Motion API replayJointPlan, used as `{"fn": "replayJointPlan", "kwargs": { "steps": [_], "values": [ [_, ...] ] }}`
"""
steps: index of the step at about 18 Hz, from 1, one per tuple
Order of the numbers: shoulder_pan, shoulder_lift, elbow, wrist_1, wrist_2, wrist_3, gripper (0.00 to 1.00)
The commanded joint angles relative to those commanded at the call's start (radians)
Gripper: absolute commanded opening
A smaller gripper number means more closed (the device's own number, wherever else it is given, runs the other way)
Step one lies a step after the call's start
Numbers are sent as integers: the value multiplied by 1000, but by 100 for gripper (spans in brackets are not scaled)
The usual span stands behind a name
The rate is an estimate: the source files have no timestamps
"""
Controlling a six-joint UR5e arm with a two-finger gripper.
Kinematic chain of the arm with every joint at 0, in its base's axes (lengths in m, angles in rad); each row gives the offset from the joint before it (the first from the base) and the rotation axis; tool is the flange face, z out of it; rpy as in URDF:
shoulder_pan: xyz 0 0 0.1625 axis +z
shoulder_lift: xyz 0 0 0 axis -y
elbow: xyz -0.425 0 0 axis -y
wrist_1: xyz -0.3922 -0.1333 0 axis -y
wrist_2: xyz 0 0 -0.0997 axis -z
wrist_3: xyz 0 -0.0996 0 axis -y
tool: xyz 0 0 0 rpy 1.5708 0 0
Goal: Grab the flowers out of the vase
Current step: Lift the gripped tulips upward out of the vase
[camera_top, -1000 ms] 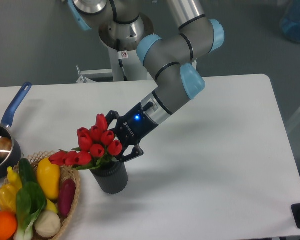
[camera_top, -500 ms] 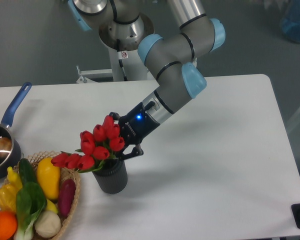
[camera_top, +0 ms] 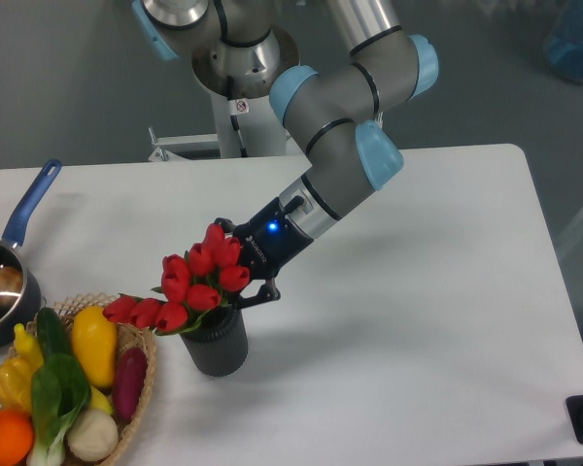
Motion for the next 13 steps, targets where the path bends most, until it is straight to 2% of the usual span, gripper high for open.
{"fn": "replayJointPlan", "kwargs": {
  "steps": [9, 13],
  "values": [
    [6, 11, -8, -2, -5, 0, 36],
    [17, 17, -20, -5, -98, 0, 36]
  ]
}}
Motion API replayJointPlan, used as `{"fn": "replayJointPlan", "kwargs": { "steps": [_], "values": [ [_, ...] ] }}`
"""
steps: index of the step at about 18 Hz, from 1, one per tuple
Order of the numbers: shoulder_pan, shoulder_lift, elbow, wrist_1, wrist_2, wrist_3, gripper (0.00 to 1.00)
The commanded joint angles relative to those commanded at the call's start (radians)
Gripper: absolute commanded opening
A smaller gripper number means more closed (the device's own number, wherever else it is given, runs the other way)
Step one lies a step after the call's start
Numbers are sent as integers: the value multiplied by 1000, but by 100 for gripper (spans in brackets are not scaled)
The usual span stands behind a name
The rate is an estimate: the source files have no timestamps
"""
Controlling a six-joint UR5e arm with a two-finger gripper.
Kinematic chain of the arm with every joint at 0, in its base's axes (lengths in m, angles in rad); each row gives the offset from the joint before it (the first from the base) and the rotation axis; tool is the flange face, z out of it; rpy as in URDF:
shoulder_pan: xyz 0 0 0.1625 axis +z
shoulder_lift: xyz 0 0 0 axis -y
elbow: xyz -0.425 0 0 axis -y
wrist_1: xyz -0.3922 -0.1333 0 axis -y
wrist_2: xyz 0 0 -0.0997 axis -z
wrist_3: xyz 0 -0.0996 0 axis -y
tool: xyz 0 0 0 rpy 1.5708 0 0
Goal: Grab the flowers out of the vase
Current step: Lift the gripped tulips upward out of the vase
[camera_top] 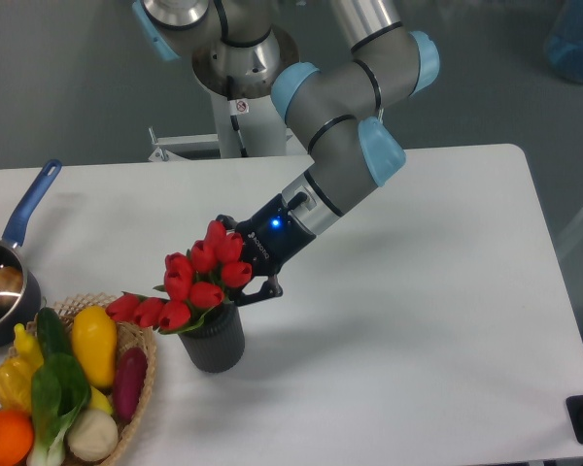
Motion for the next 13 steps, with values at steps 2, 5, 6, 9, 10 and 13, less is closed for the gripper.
{"fn": "replayJointPlan", "kwargs": {
  "steps": [2, 5, 6, 9, 10, 13],
  "values": [
    [0, 2, -2, 0, -3, 0, 36],
    [2, 6, -2, 0, -8, 0, 36],
    [5, 11, -2, 2, -9, 0, 36],
    [20, 34, 0, 2, -9, 0, 36],
    [21, 38, 0, 2, -9, 0, 36],
    [37, 60, 3, 2, -14, 0, 36]
  ]
}}
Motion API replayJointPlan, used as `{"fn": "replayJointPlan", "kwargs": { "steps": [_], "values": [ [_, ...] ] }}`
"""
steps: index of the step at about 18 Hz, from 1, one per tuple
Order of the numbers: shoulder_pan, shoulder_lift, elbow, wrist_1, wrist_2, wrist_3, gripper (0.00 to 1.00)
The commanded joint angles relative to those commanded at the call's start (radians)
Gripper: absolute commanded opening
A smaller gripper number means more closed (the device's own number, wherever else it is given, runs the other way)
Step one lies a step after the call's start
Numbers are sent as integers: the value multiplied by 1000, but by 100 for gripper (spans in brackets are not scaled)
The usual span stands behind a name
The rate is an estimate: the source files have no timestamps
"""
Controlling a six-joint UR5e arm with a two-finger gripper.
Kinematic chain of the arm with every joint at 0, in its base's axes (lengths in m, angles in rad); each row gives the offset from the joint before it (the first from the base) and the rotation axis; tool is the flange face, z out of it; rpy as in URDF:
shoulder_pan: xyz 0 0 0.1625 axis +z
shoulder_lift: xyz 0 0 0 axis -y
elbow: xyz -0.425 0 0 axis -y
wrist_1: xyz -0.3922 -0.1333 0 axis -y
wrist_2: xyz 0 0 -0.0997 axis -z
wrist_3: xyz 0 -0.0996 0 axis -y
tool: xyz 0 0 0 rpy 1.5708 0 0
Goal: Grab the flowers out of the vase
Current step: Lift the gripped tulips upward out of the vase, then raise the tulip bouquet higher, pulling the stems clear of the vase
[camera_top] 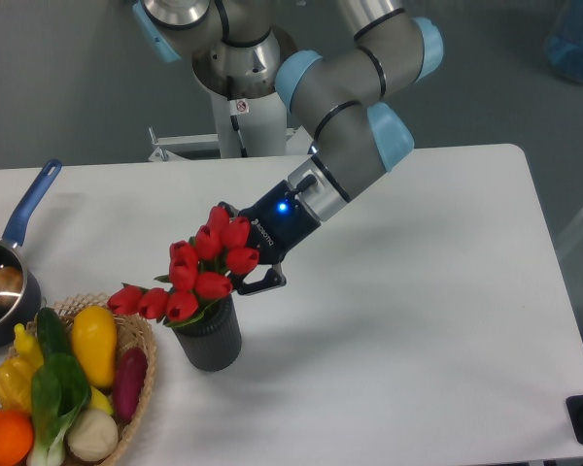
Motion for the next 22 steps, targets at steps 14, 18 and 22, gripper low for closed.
{"fn": "replayJointPlan", "kwargs": {
  "steps": [14, 18, 22],
  "values": [
    [28, 52, 0, -2, -101, -90, 36],
    [38, 64, 12, 0, -126, -161, 36],
    [57, 69, 14, 0, -176, -170, 36]
  ]
}}
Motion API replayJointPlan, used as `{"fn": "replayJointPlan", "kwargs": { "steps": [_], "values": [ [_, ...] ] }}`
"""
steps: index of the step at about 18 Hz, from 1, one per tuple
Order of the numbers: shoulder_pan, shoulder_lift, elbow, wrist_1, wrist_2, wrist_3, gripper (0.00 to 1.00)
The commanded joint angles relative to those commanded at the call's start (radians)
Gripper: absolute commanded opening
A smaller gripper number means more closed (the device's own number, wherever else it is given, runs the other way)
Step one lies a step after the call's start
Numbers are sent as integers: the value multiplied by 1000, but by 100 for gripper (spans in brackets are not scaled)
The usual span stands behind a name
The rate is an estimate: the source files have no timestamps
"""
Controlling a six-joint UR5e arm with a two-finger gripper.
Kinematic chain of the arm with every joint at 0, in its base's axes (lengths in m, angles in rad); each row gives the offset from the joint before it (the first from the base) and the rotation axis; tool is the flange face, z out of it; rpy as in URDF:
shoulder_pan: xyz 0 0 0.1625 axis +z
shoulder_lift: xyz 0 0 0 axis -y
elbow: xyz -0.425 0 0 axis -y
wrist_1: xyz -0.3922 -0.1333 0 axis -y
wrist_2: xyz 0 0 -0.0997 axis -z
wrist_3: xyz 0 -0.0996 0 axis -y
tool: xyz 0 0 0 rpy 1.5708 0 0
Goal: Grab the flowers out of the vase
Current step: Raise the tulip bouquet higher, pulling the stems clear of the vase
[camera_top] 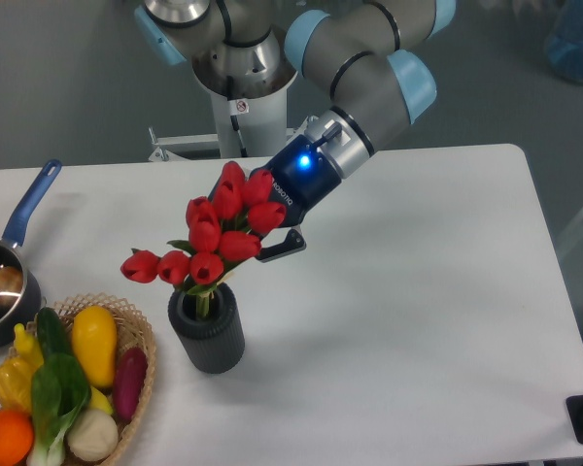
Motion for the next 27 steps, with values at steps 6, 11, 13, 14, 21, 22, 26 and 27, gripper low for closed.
{"fn": "replayJointPlan", "kwargs": {
  "steps": [6, 11, 13, 14, 21, 22, 26, 27],
  "values": [
    [25, 15, 3, -3, -55, -44, 36],
    [44, 29, 3, -2, -61, -75, 36],
    [54, 34, 3, -2, -71, -77, 36],
    [60, 40, 3, -2, -71, -77, 36],
    [81, 66, 0, -3, -61, -77, 36],
    [81, 67, 0, -3, -61, -77, 36],
    [86, 69, -2, -3, -66, -77, 36],
    [86, 71, -5, -5, -69, -77, 36]
  ]
}}
